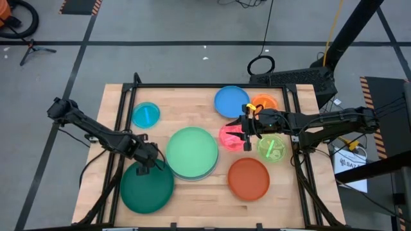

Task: Stack plastic plates
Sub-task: Stack the dark green plate on top of the green plate

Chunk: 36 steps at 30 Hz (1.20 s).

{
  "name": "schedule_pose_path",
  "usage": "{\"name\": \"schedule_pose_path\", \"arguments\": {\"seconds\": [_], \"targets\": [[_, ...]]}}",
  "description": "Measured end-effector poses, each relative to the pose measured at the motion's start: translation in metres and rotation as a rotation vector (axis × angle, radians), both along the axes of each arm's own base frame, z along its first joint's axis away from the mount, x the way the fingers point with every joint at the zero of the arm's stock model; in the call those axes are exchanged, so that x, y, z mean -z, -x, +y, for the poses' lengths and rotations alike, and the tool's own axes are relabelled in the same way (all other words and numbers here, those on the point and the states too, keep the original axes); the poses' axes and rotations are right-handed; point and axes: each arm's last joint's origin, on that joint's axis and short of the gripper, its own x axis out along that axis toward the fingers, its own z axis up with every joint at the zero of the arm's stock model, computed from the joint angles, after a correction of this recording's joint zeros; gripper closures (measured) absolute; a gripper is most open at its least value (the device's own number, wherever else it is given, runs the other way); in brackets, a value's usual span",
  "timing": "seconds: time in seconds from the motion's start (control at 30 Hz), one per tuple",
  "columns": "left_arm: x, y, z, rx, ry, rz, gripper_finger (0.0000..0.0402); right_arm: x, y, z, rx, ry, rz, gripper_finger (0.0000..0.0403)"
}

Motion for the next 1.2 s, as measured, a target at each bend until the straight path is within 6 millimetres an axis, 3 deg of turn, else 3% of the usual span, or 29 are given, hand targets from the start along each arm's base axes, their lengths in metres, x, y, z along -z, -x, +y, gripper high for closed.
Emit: {"name": "schedule_pose_path", "arguments": {"seconds": [0.43,0.67,1.2], "targets": [[0.023,0.004,0.001,-0.029,0.053,-0.038,0.0202,0.001,-0.001,0.0,0.0,0.0,0.003,0.0271],[0.025,0.004,0.0,-0.02,0.077,-0.035,0.0206,0.001,-0.001,0.0,0.0,0.0,0.003,0.0271],[0.024,0.005,-0.001,0.046,0.118,-0.01,0.0364,0.001,-0.001,0.0,0.0,0.0,0.003,0.0271]]}}
